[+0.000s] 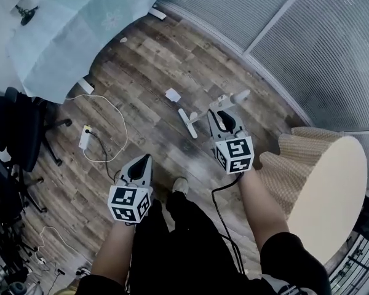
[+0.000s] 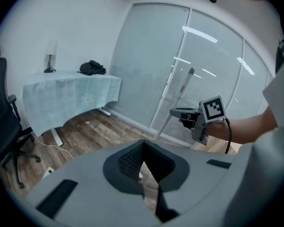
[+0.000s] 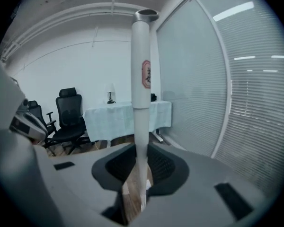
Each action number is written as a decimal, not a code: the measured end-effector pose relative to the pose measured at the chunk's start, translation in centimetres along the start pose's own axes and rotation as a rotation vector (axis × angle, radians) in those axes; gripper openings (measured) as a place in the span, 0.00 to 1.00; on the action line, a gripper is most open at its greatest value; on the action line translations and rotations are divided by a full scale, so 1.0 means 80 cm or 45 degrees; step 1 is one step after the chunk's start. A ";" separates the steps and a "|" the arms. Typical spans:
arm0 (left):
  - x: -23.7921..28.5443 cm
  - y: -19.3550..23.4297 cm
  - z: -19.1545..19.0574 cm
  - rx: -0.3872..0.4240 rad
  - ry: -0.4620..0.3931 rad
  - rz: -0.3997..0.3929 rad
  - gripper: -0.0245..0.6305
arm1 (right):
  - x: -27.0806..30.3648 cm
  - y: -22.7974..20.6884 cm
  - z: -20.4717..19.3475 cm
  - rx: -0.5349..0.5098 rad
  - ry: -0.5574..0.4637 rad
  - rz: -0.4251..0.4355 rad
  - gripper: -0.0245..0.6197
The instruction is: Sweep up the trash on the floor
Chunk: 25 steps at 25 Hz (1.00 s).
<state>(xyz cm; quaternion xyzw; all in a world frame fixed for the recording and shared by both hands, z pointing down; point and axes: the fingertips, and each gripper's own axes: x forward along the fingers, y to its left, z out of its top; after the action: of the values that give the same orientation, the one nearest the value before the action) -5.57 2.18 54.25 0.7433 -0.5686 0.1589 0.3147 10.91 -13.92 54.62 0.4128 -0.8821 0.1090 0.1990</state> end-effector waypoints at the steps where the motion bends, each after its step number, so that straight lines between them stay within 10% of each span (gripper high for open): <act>1: 0.004 -0.011 0.005 0.012 0.003 -0.017 0.03 | -0.013 -0.008 -0.009 0.012 0.016 -0.020 0.17; 12: 0.063 -0.078 0.051 0.153 0.052 -0.217 0.03 | -0.082 -0.098 -0.059 0.177 0.115 -0.415 0.17; 25: 0.194 -0.033 0.101 0.311 0.273 -0.605 0.03 | -0.084 -0.156 -0.119 0.605 0.290 -1.093 0.17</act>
<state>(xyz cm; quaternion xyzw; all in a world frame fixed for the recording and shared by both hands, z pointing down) 0.66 -14.22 56.60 0.8669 -0.3187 0.2258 0.3096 26.92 -13.86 60.51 0.7578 -0.5561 0.2596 0.2214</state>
